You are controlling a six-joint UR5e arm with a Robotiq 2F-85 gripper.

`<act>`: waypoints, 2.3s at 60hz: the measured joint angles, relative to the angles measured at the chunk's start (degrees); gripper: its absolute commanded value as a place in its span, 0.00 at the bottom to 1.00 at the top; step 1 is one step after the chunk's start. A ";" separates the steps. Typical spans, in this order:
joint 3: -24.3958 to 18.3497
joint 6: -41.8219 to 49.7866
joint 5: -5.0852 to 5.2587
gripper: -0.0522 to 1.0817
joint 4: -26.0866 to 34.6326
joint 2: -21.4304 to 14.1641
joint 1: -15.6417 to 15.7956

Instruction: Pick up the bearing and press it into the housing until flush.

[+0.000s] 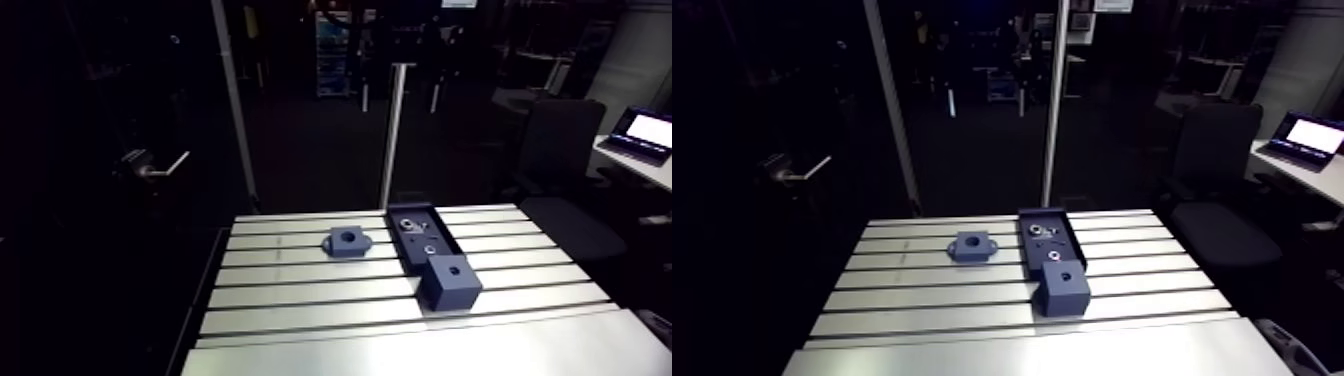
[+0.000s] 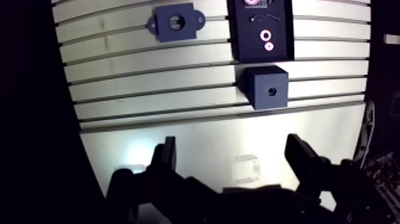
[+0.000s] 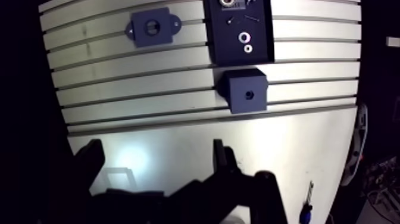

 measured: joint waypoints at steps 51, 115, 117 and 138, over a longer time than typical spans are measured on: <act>-4.59 -1.76 -2.48 0.05 2.52 3.07 5.45; -3.38 -12.44 -3.76 0.05 -14.68 16.45 -5.01; -3.32 -12.61 -3.71 0.05 -15.29 16.92 -5.25; -2.63 -13.62 -2.31 0.22 -22.12 22.70 -7.26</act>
